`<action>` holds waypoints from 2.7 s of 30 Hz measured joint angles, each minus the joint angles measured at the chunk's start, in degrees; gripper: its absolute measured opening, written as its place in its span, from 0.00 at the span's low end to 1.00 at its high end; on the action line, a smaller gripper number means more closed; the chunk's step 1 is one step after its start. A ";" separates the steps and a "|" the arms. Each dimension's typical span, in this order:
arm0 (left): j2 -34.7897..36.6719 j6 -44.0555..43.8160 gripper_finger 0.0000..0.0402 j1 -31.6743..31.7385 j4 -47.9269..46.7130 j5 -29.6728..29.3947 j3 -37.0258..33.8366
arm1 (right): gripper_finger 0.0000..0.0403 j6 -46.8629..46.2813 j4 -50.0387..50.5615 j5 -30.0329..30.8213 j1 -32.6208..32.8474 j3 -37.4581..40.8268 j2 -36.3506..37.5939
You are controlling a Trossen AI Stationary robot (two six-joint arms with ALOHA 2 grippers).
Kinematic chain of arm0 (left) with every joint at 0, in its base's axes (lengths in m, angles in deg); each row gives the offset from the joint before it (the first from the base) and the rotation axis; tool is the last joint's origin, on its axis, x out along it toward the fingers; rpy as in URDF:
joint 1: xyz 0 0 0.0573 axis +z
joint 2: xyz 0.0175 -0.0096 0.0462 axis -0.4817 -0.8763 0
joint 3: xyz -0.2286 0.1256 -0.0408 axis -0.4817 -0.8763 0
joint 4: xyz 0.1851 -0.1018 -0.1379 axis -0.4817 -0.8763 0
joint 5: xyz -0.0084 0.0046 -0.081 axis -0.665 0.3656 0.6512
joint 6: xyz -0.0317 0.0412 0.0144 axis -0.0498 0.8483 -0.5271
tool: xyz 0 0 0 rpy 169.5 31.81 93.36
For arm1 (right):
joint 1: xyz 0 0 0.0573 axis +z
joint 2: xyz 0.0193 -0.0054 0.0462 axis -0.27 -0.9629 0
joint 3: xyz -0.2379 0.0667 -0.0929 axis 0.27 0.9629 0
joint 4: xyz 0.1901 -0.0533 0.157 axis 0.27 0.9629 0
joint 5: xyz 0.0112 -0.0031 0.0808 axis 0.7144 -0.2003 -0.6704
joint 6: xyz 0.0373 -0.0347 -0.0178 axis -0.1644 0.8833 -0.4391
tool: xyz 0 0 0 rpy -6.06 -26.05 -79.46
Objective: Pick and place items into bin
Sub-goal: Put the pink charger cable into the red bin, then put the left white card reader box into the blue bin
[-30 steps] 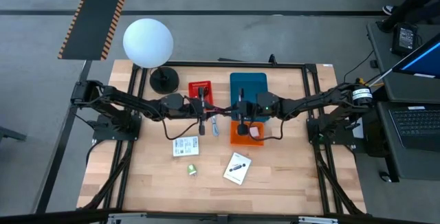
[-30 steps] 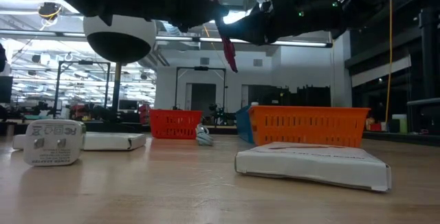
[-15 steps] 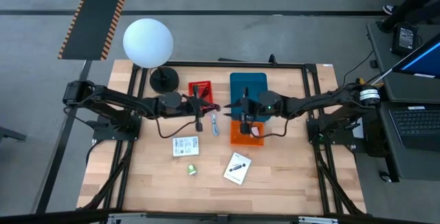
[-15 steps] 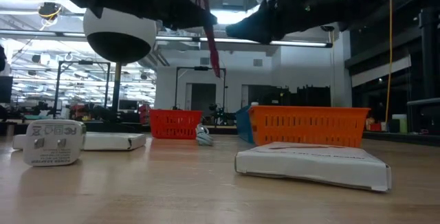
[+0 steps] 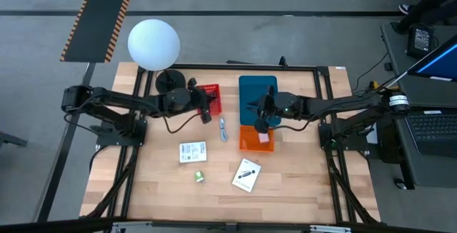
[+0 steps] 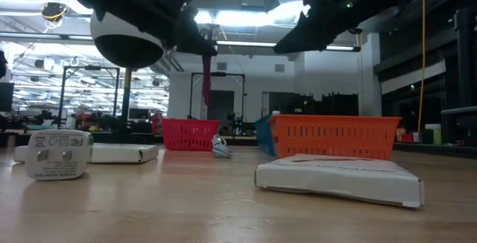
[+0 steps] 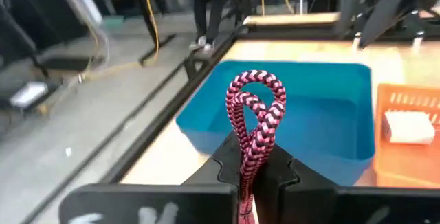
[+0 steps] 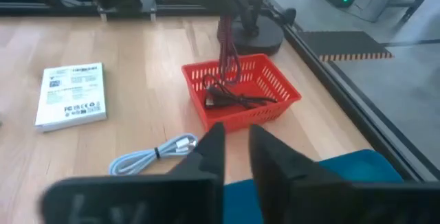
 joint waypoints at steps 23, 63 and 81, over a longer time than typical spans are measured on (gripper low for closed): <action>-1.01 -12.63 0.02 15.14 -5.85 17.07 -0.56 | 0.00 2.99 -0.60 -0.13 0.00 0.00 0.10; -11.39 -19.75 0.31 18.50 -1.01 19.63 -1.49 | 0.00 3.01 -1.08 -0.22 0.00 0.02 0.08; -5.33 -13.29 0.34 18.32 -1.68 25.11 -1.46 | 0.00 3.01 -1.04 -0.22 0.00 0.02 0.06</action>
